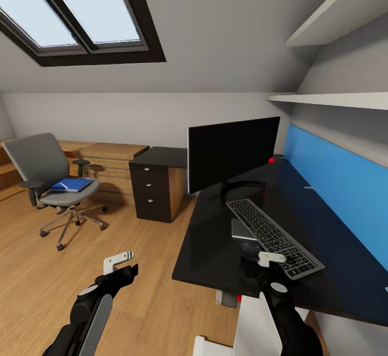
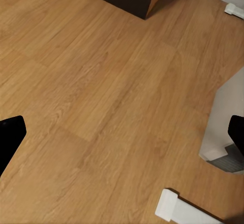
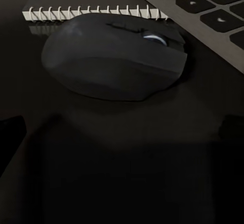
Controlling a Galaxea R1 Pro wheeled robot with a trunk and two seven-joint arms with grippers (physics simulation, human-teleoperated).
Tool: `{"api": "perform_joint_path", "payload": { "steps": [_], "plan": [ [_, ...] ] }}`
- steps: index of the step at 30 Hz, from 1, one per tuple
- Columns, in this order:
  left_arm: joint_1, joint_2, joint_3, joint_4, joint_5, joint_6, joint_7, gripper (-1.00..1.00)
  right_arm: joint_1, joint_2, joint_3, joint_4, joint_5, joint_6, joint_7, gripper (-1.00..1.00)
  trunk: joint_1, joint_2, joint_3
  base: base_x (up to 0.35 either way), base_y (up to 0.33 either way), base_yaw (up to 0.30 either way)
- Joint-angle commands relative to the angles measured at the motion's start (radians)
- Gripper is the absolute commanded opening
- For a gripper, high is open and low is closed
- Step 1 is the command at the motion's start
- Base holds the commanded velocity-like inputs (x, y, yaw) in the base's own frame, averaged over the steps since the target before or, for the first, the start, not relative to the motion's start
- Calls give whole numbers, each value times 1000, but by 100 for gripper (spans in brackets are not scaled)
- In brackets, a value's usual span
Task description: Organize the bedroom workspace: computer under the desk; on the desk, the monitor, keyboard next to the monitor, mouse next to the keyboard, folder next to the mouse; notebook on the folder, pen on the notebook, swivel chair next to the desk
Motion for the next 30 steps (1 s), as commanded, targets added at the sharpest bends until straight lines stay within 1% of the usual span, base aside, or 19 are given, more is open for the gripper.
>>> {"api": "perform_joint_path", "payload": {
  "steps": [1,11,19,30],
  "plan": [
    [-1,0,1,-1,11,4,7,100,0,0,-2,45,1,9,-3,100,0,0,-1,0,0,0],
    [0,0,1,-1,11,4,7,100,0,0,5,45,4,8,-2,100,0,0,-1,0,0,0],
    [0,0,1,-1,11,3,7,100,0,2,7,45,25,8,-1,100,0,0,-1,0,0,0],
    [0,0,1,-1,11,3,6,100,0,2,16,45,29,8,-1,100,0,0,-1,0,0,0]
  ]
}}
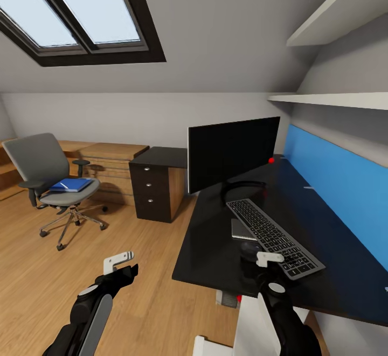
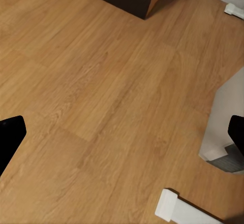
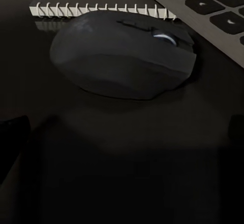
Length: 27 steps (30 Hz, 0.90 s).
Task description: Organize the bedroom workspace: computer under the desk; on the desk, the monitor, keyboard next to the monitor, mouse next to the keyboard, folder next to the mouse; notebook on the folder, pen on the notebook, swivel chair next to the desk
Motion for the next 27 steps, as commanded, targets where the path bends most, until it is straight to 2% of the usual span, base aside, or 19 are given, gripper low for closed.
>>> {"api": "perform_joint_path", "payload": {
  "steps": [1,10,21,27],
  "plan": [
    [-1,-1,1,-1,11,4,7,100,0,1,0,39,5,10,3,100,0,0,-1,6,15,0],
    [-1,0,1,-1,10,4,7,100,0,0,5,40,6,11,3,100,0,0,-1,133,111,0],
    [-1,0,1,-1,10,5,7,100,0,0,5,41,7,12,0,100,0,0,-1,8,6,0],
    [-1,0,1,-1,10,5,7,100,0,0,5,42,6,12,-24,100,0,0,-1,0,0,0]
  ]
}}
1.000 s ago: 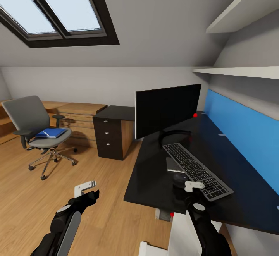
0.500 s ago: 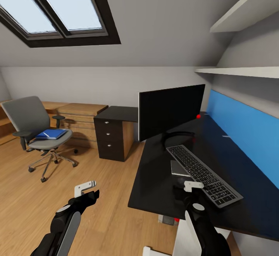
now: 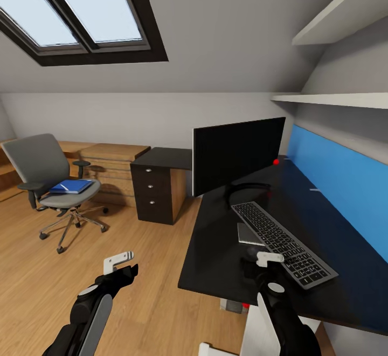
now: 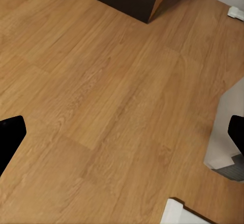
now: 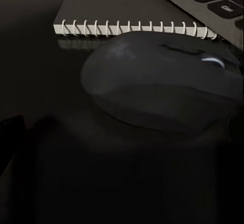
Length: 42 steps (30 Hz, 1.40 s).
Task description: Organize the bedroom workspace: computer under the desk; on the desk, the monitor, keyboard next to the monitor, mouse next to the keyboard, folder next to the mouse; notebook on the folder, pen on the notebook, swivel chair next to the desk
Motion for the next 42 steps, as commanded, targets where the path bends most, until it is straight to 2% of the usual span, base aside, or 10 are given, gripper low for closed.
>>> {"api": "perform_joint_path", "payload": {
  "steps": [1,42],
  "plan": [
    [-1,0,1,-1,10,3,7,100,0,1,-2,42,13,12,-10,100,0,0,-1,0,0,0],
    [-1,0,1,-1,11,3,8,100,0,0,-5,43,14,20,-66,100,0,0,-1,0,0,0]
  ]
}}
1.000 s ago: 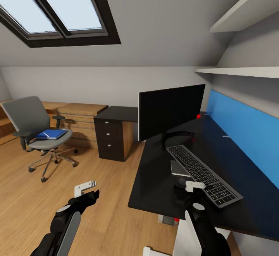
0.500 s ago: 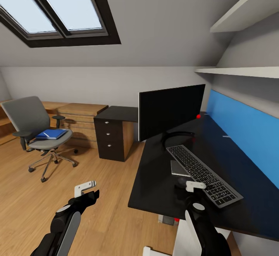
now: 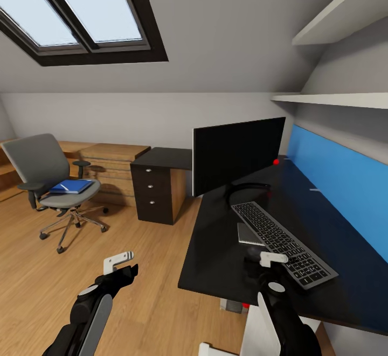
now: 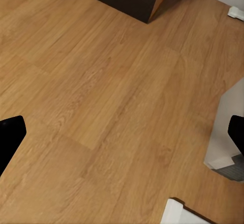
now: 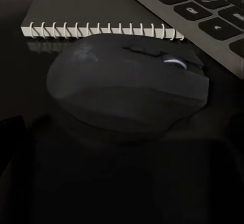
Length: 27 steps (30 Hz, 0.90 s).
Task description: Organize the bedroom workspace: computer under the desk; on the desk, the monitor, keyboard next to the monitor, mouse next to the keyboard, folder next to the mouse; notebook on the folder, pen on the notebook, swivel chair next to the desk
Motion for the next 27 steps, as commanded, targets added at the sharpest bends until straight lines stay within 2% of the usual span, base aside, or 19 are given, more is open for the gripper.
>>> {"api": "perform_joint_path", "payload": {
  "steps": [1,12,27],
  "plan": [
    [-1,0,1,-1,11,3,7,100,0,1,-2,50,11,12,-3,100,0,0,-1,0,0,0],
    [-1,0,1,-1,11,3,6,100,0,1,-2,51,11,12,-22,100,0,0,-1,6,0,0],
    [-1,0,1,-1,11,3,6,100,0,1,-1,52,11,12,-23,100,0,0,-1,75,0,0]
  ]
}}
